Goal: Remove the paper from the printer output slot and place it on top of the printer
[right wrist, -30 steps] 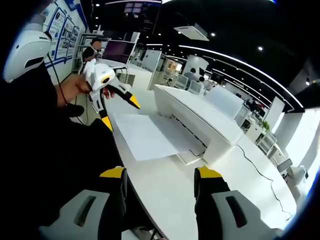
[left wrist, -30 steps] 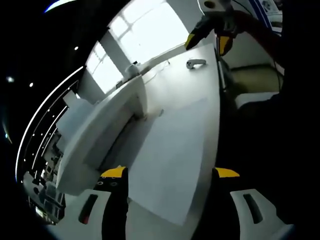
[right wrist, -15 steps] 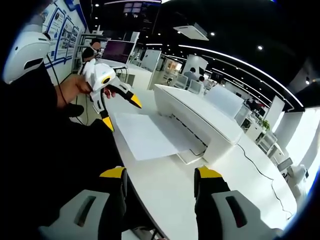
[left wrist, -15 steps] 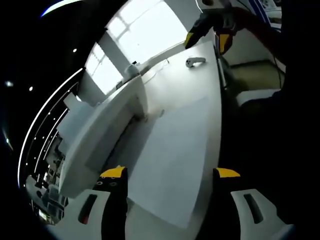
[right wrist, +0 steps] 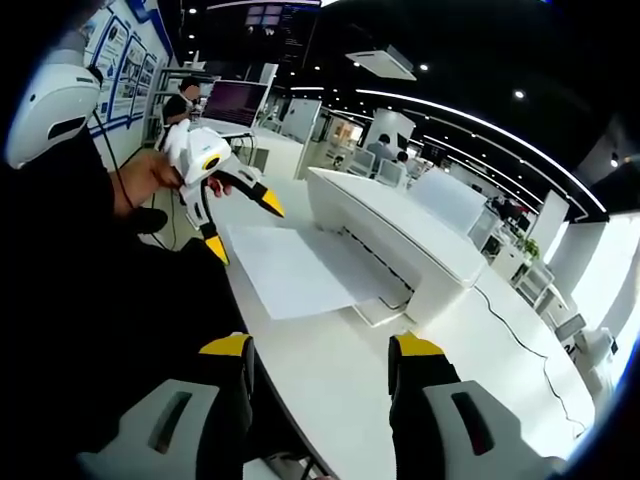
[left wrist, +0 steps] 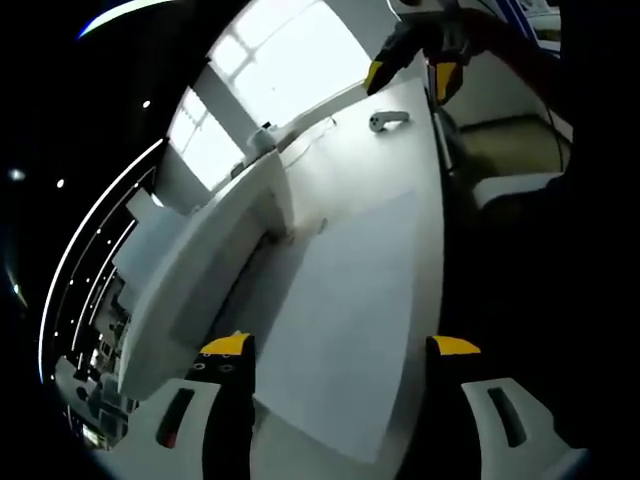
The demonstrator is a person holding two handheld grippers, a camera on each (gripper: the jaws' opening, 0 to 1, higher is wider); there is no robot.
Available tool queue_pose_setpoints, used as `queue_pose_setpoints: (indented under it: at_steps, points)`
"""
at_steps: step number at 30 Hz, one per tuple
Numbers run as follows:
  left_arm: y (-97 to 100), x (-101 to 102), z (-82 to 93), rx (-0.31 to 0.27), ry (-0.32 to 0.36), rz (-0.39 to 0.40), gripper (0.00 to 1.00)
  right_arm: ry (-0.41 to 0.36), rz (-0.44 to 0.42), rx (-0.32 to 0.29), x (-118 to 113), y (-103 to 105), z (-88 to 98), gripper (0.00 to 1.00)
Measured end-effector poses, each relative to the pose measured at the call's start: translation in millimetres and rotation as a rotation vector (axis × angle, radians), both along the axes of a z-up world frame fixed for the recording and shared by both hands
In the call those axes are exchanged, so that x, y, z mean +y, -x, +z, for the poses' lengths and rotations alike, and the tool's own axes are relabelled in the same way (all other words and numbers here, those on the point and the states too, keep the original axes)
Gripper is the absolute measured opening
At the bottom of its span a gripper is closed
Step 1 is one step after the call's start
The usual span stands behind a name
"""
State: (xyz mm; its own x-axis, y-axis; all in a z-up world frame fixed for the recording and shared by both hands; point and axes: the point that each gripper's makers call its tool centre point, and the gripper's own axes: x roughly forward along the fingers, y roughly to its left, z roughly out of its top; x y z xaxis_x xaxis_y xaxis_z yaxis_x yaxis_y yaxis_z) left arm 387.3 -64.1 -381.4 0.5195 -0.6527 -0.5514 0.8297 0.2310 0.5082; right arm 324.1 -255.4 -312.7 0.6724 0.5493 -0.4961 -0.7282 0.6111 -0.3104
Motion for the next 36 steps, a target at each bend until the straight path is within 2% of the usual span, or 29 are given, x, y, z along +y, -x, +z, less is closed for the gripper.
queue_pose_setpoints:
  at_steps: [36]
  points:
    - [-9.4,-4.5,-7.5,-0.043,-0.047,0.013,0.71,0.0,-0.004,0.007,-2.1,-2.9,-1.7,0.49]
